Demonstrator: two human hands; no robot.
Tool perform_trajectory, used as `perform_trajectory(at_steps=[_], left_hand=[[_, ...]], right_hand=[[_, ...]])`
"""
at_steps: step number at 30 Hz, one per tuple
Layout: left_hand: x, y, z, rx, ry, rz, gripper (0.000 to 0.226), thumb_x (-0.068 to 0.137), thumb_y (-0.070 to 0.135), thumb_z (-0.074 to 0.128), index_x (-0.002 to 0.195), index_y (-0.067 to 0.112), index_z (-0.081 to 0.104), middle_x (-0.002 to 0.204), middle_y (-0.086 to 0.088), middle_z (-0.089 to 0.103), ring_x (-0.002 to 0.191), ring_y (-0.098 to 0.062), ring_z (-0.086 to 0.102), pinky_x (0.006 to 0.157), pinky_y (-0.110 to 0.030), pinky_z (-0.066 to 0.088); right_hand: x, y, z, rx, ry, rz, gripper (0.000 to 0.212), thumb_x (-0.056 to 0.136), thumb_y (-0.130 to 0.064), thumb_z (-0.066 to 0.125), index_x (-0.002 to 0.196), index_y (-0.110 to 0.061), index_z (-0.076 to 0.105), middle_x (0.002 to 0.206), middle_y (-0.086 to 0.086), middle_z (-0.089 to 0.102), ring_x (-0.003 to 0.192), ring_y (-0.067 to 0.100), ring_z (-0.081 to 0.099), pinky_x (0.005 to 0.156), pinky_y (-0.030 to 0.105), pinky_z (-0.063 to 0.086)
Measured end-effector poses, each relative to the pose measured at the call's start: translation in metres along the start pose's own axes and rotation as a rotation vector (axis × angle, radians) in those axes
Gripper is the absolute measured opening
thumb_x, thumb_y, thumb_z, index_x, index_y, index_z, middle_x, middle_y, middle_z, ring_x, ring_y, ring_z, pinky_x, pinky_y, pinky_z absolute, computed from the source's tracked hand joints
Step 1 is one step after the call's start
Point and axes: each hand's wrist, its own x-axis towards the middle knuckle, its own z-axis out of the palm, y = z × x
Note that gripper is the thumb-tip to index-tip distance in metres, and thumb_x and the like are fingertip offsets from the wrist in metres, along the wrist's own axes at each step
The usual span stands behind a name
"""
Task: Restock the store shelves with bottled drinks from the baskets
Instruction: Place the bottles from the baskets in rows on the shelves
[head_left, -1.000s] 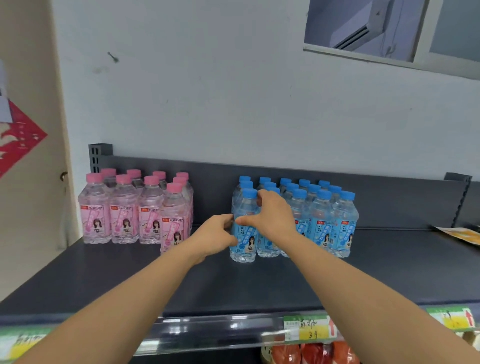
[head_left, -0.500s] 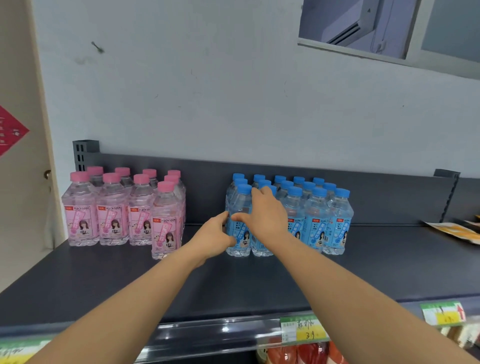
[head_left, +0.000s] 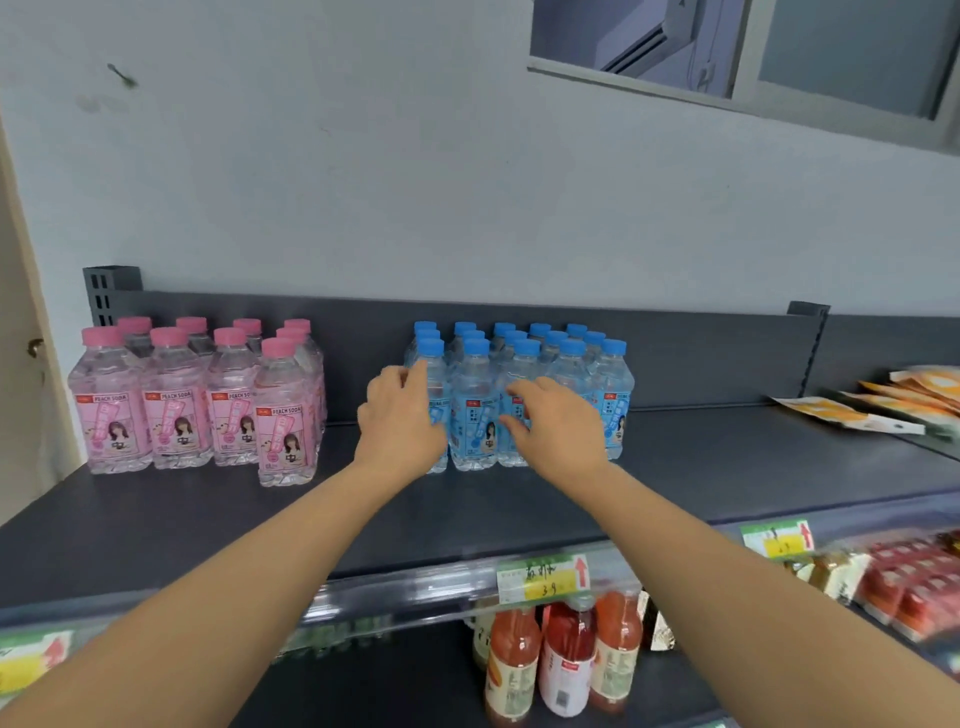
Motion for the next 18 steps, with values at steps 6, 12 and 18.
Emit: perform_trajectory(at_steps=[6,12,18], left_hand=[[-0.020,0.059,0.015,0.141,-0.065,0.173,0.055,0.088,0.020,0.055,0.140,0.014,0.038,0.134,-0.007,0.041,0.126,-0.027,0.033,0.101,-0.040,0.030],[-0.047,0.122,0.057,0.152,-0.162,0.381,0.053,0.092,0.022,0.055,0.141,0.014,0.038,0.138,-0.004,0.043,0.128,-0.025,0.036,0.103,-0.038,0.035],[-0.085,0.185,0.108,0.120,-0.242,0.541,0.049,0.092,0.025,0.055,0.138,0.014,0.043,0.135,-0.005,0.047,0.128,-0.026,0.037,0.103,-0.040,0.035]], right_hand=[[-0.046,0.058,-0.025,-0.102,0.025,0.063,0.030,0.093,-0.025,0.057,0.122,-0.016,0.062,0.114,0.005,0.059,0.106,0.027,0.055,0.073,0.035,0.048],[-0.104,0.115,-0.054,-0.197,-0.016,0.176,0.030,0.093,-0.024,0.055,0.121,-0.015,0.063,0.113,0.007,0.060,0.106,0.028,0.055,0.077,0.036,0.049],[-0.181,0.175,-0.081,-0.278,-0.138,0.403,0.032,0.093,-0.027,0.052,0.123,-0.018,0.058,0.118,0.005,0.057,0.113,0.026,0.053,0.079,0.035,0.048]])
